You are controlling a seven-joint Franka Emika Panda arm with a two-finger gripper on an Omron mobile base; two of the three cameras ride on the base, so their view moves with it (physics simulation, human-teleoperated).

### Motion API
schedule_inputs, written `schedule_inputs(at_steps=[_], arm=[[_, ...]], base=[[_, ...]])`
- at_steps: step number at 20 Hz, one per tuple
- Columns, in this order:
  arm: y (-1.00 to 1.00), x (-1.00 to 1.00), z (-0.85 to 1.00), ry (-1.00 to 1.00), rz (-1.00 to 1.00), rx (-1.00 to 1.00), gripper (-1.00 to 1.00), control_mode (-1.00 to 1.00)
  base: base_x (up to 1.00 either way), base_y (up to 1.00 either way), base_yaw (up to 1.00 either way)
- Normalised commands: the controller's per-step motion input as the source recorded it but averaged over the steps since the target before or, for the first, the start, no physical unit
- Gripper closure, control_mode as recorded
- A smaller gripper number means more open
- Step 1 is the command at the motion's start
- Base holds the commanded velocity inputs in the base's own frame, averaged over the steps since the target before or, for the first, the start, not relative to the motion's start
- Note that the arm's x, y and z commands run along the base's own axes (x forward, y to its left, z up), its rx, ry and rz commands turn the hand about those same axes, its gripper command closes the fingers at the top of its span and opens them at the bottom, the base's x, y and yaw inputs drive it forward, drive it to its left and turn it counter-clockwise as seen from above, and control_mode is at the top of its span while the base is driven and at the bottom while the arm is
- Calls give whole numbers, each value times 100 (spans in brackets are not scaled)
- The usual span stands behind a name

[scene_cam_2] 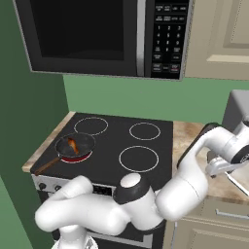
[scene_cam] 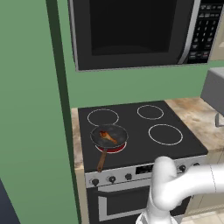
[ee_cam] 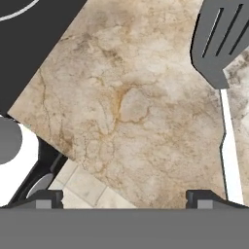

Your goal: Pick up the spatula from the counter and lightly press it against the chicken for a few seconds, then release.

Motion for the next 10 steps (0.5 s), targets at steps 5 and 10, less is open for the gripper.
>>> schedule_inputs(at_steps=[5,10], arm=[[-22,15,-21,0,0,0,-100,-100],[-26,18,-12,0,1,0,-100,-100]], base=[[0,0,0],[0,0,0]])
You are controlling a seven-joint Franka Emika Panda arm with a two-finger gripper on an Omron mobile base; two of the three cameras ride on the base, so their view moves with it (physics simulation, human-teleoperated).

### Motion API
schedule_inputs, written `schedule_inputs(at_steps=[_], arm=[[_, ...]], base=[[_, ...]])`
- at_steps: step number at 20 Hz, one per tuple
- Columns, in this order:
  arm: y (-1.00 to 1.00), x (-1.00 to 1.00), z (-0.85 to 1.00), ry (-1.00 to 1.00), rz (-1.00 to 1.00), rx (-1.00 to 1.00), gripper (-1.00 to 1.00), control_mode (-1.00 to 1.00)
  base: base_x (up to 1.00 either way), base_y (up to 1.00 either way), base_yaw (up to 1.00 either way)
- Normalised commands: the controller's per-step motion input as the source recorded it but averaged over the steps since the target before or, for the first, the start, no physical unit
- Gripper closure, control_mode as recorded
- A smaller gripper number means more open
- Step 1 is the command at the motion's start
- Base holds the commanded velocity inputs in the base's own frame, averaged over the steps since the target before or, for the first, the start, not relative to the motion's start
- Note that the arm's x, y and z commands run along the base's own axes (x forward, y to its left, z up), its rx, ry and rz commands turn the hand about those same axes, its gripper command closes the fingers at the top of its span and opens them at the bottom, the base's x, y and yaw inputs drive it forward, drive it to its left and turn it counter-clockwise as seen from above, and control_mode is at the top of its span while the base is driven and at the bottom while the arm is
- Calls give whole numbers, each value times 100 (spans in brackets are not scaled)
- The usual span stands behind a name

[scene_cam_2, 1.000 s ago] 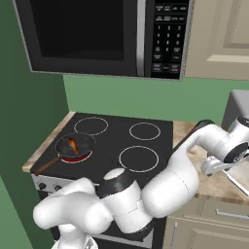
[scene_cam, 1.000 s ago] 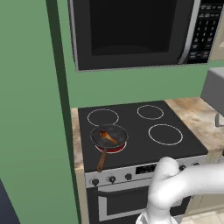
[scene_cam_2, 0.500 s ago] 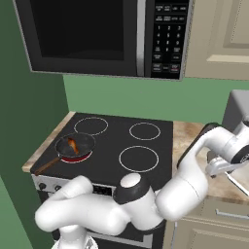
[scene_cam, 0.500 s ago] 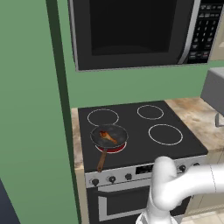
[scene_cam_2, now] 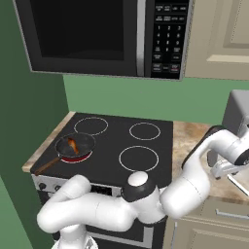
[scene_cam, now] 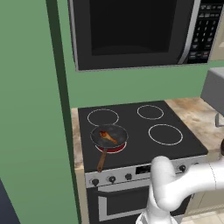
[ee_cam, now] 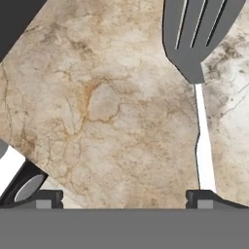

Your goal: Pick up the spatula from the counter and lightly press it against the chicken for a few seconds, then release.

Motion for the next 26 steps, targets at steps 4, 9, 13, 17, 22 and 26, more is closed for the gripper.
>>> schedule_inputs(at_steps=[4,9,13,17,22,26], arm=[[-25,21,-11,0,1,0,-100,-100],[-22,23,-14,1,2,0,-100,-100],[-23,18,-12,1,2,1,-100,-100],[-20,10,-8,0,0,2,-100,-100],[-13,11,-8,1,0,2,-100,-100],[-9,12,-7,3,0,2,-100,-100]], base=[[0,0,0],[0,0,0],[0,0,0],[0,0,0],[0,0,0],[0,0,0]])
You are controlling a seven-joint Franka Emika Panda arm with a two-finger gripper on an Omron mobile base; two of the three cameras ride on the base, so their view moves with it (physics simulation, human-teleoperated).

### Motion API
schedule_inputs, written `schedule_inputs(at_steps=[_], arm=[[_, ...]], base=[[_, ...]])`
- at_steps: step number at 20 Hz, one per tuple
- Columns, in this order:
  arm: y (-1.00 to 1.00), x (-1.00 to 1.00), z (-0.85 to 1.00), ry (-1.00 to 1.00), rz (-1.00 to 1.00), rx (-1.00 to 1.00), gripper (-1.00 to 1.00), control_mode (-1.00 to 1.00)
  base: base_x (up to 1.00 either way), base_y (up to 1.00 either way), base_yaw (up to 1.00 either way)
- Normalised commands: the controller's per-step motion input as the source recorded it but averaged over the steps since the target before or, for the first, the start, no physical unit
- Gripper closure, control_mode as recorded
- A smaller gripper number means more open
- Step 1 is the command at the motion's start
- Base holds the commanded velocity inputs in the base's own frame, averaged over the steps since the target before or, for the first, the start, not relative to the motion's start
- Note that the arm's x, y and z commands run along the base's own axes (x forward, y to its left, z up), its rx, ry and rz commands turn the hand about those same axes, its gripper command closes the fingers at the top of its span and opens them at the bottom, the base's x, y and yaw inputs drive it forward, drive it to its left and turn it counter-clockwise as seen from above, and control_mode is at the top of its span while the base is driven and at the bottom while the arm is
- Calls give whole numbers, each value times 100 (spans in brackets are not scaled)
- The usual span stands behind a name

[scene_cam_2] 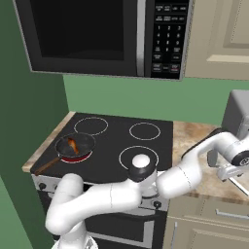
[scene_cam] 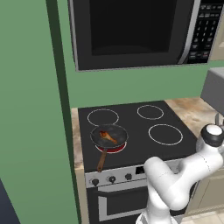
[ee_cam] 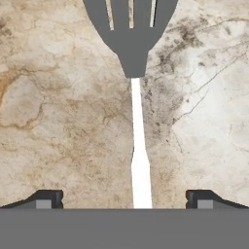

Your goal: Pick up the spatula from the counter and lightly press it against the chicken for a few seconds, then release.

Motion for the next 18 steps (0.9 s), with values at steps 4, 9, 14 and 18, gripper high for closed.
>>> schedule_inputs(at_steps=[4,9,14,18], arm=[[-7,14,-8,4,0,1,-100,-100],[-15,21,-12,4,0,2,-100,-100],[-29,30,-13,4,3,3,-100,-100],[-35,36,-12,4,4,4,-100,-100]], base=[[0,0,0],[0,0,0],[0,0,0],[0,0,0]])
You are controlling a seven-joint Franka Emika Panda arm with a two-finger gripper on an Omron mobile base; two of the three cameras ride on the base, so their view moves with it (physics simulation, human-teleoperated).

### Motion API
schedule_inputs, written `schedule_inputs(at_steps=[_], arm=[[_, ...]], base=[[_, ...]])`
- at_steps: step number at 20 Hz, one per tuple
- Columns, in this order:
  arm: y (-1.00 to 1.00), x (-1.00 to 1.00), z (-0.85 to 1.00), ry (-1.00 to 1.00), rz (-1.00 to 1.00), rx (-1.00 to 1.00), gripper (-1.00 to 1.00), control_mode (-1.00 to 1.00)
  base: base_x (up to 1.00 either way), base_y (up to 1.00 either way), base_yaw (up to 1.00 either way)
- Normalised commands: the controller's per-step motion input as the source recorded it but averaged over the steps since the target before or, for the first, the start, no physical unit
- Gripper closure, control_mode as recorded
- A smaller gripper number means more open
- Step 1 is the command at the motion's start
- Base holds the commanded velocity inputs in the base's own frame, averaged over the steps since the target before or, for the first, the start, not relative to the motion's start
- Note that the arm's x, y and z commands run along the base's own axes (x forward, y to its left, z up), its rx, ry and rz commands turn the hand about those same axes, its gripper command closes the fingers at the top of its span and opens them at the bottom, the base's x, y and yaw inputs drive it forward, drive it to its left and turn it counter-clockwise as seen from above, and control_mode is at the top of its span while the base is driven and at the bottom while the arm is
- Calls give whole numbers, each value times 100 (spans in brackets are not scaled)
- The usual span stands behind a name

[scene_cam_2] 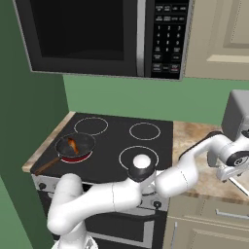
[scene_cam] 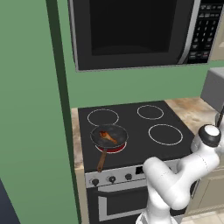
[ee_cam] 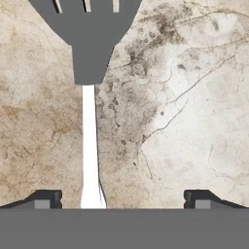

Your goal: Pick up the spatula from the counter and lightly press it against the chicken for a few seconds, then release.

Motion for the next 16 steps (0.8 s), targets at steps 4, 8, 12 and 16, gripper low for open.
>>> schedule_inputs(at_steps=[4,8,12,16], arm=[[-36,41,-16,4,5,4,100,-100],[-21,32,-31,10,4,3,100,-100],[-28,6,-39,11,5,10,100,-100],[-25,0,-40,12,6,11,100,-100]], base=[[0,0,0],[0,0,0],[0,0,0],[0,0,0]])
